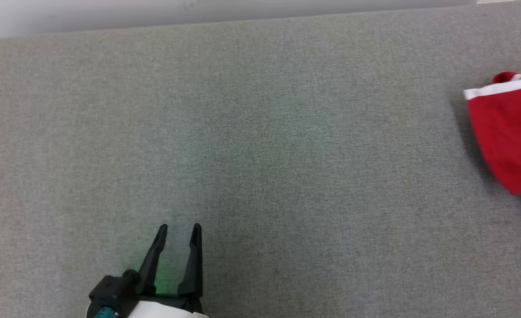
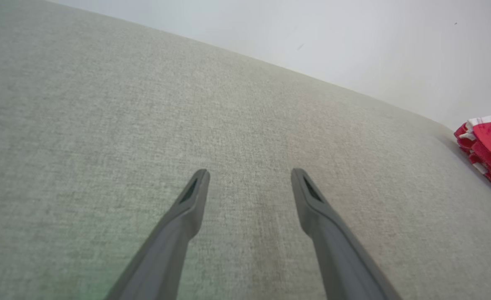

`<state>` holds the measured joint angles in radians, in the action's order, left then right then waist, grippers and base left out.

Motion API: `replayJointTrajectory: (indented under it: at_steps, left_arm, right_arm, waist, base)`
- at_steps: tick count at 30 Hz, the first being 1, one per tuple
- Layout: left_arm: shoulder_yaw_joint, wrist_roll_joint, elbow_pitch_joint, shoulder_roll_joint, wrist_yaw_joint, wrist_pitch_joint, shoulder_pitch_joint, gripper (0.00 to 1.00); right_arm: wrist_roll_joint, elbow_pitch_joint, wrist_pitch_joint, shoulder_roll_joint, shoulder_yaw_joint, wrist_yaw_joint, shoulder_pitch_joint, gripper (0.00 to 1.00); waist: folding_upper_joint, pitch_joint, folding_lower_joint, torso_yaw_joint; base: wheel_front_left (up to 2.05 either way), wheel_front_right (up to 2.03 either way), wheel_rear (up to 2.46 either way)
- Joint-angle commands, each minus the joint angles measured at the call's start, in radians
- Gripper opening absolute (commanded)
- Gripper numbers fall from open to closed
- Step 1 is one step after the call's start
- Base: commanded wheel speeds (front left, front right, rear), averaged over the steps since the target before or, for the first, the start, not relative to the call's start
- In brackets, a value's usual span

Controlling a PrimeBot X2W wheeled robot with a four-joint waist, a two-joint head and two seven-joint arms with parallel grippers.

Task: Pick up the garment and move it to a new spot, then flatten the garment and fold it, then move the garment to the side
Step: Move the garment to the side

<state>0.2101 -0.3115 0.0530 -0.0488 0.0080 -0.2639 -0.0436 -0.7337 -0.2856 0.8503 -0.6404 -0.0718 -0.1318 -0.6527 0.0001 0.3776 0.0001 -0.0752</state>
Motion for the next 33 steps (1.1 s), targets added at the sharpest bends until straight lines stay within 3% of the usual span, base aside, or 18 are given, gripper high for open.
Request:
replayJointTrajectory:
  at_steps: [1,4,5,6,7,8,14,20,28,33]
  left_arm:
    - [-0.004,0.011,0.002,-0.004,-0.005,0.000,-0.014,1.00]
    - [-0.009,0.015,0.000,-0.004,-0.008,0.000,-0.019,1.00]
    - [-0.009,0.016,0.000,-0.004,-0.010,0.000,-0.020,1.00]
    - [-0.009,0.017,0.001,-0.004,-0.012,0.000,-0.023,1.00]
    - [-0.008,0.018,0.002,-0.004,-0.014,0.000,-0.025,1.00]
    - [-0.007,0.019,0.002,-0.004,-0.014,0.000,-0.028,1.00]
    - [0.000,0.009,0.006,-0.004,-0.008,0.000,-0.031,1.00]
    - [-0.009,0.007,0.008,-0.004,-0.002,0.000,-0.016,1.00]
    - [-0.023,0.000,0.001,-0.004,0.011,0.000,0.028,1.00]
    - [-0.039,-0.007,-0.001,-0.004,0.021,0.000,0.070,1.00]
  right_arm:
    - [0.023,0.006,0.027,-0.029,0.016,0.003,-0.011,0.00]
    - [0.100,0.008,0.064,-0.080,0.035,0.003,-0.011,0.01]
    - [0.126,0.005,0.073,-0.088,0.040,0.003,-0.007,0.09]
    - [0.159,0.004,0.070,-0.099,0.047,0.003,-0.003,0.31]
    - [0.195,0.000,0.059,-0.107,0.057,0.003,0.001,0.80]
    - [0.232,-0.010,0.049,-0.113,0.072,0.003,0.007,1.00]
    - [0.388,-0.091,-0.075,-0.110,0.132,0.003,0.042,1.00]
    - [0.409,-0.133,-0.233,-0.080,0.131,0.003,0.063,1.00]
    - [0.412,-0.066,-0.488,0.003,0.136,0.003,0.121,1.00]
    - [0.427,0.028,-0.634,0.087,0.163,0.003,0.238,1.00]
  waist:
    - [-0.0001,0.009,-0.0001,0.007]
    - [-0.0001,0.019,-0.0001,0.013]
    - [-0.0001,0.021,-0.0001,0.014]
    - [-0.0001,0.023,-0.0001,0.016]
    - [-0.0001,0.025,-0.0001,0.019]
    - [-0.0001,0.027,-0.0001,0.021]
    - [-0.0001,0.027,-0.0001,0.035]
    - [-0.0001,0.001,-0.0001,0.031]
    - [-0.0001,-0.098,-0.0001,0.029]
    - [-0.0001,-0.185,-0.0001,0.045]
  base:
    - [0.00,0.00,0.00]
    - [0.00,0.00,0.00]
    - [0.00,0.00,0.00]
    - [0.00,0.00,0.00]
    - [0.00,0.00,0.00]
    - [0.00,0.00,0.00]
    - [0.00,0.00,0.00]
    - [0.00,0.00,0.00]
    - [0.00,0.00,0.00]
    - [0.00,0.00,0.00]
